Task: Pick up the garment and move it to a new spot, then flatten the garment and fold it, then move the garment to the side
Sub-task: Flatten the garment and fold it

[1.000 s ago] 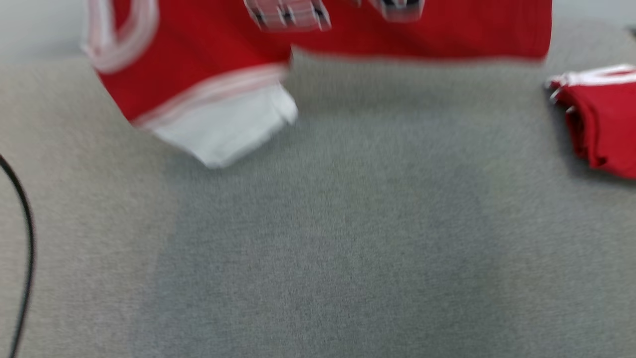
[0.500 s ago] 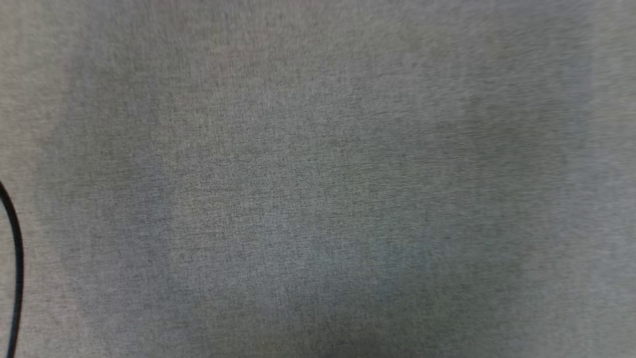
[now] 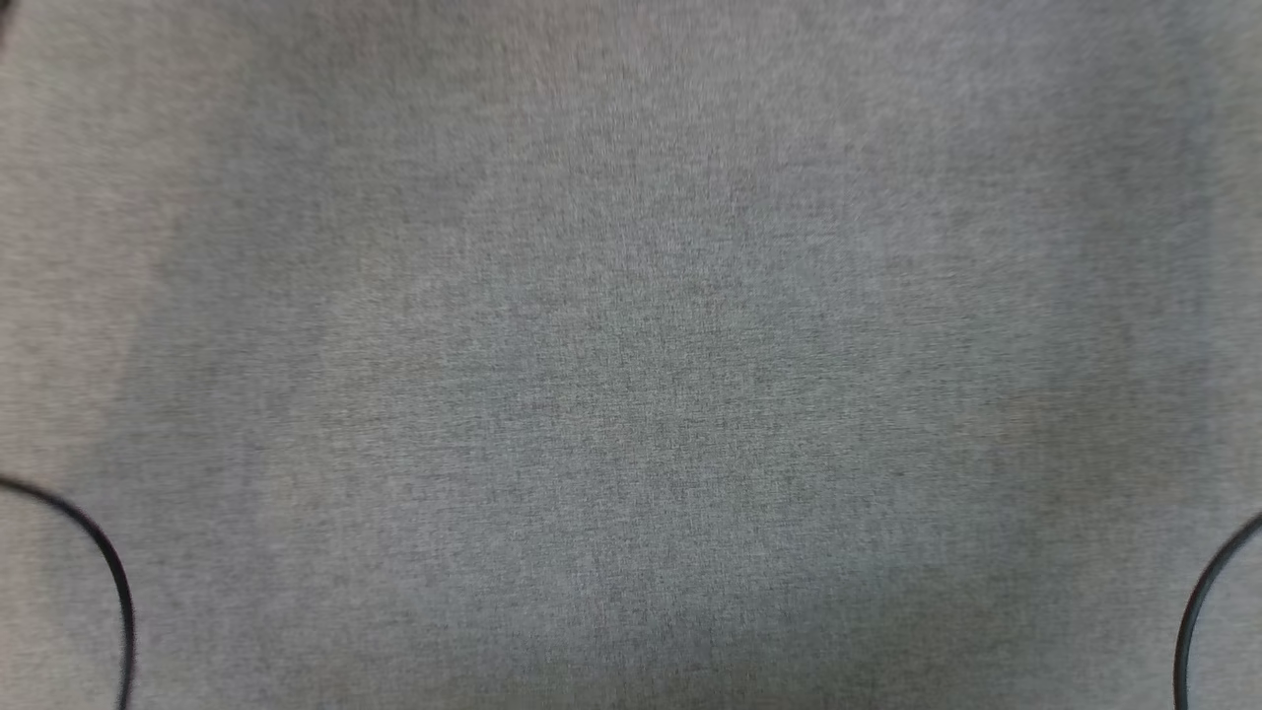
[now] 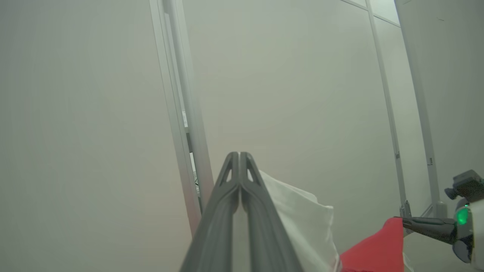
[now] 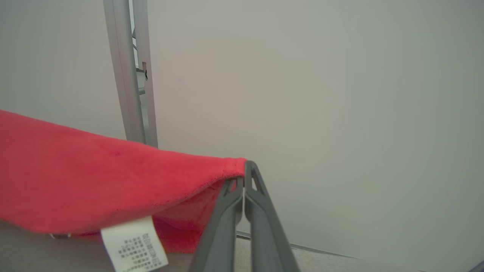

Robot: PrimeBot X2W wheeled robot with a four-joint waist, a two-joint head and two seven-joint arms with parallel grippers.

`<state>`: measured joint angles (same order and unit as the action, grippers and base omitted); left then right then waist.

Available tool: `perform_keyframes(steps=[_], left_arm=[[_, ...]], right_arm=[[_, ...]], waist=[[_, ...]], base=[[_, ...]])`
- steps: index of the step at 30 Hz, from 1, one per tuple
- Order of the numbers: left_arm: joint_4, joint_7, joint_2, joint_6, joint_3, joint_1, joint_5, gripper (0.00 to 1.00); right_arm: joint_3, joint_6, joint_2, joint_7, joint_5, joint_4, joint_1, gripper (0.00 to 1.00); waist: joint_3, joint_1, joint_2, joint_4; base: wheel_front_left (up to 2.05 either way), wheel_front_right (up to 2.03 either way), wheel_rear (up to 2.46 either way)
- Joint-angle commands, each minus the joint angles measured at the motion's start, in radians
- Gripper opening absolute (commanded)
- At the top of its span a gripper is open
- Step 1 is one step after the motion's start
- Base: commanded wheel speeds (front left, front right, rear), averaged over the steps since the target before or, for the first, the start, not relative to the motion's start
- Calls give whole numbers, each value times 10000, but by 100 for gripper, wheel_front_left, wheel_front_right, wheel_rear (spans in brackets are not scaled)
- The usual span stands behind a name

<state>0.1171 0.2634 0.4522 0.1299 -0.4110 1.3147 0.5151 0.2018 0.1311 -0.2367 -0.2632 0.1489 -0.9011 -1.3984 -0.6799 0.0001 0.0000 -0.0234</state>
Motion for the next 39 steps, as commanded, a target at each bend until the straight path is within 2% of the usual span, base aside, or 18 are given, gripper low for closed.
perform_keyframes(steps=[1, 6, 10, 16, 22, 24, 28, 34, 39], left_arm=[[-343, 4, 148, -2, 276, -906, 382, 0], [-1681, 6, 615, -1, 988, -4433, 1475, 0], [-2451, 6, 495, -11, 1392, -7094, 2066, 0], [-3514, 6, 522, -5, 1375, -9982, 1537, 0], [-3983, 6, 332, 0, 1282, -12140, 849, 0], [-3875, 6, 112, -22, 1448, -12732, 967, 0], [-3895, 6, 79, -16, 1467, -13744, 943, 0], [-4150, -447, 355, -28, 980, -15086, 1361, 0], [-4816, -1055, 674, -260, 906, -15873, 1617, 0]], right_arm=[[187, -5, -143, -19, 398, 188, 708, 0], [1235, -7, -993, -18, 1877, 921, 3015, 0], [1586, -7, -1560, -17, 2808, 1504, 4662, 0], [1903, -7, -1893, -12, 3710, 2302, 6921, 0], [2189, -7, -2161, 0, 4083, 2808, 8592, 0], [2212, -7, -2329, 14, 4117, 2988, 9102, 0], [1930, -7, -2568, 149, 4234, 3360, 10128, 0], [1232, -7, -2893, 700, 4099, 4413, 11679, 0], [368, -7, -3003, 1458, 3861, 5866, 12948, 0]], waist=[[787, -1, 0, 50], [1999, -1, 0, 167], [2849, -1, 0, 261], [4050, -1, 0, 214], [5007, -1, 0, 131], [5305, -1, 0, 146], [5763, -1, 0, 201], [6169, -1, 0, 305], [6247, -1, 0, 376]], base=[[0, 0, 0], [0, 0, 0], [0, 0, 0], [0, 0, 0], [0, 0, 0], [0, 0, 0], [0, 0, 0], [0, 0, 0], [0, 0, 0]])
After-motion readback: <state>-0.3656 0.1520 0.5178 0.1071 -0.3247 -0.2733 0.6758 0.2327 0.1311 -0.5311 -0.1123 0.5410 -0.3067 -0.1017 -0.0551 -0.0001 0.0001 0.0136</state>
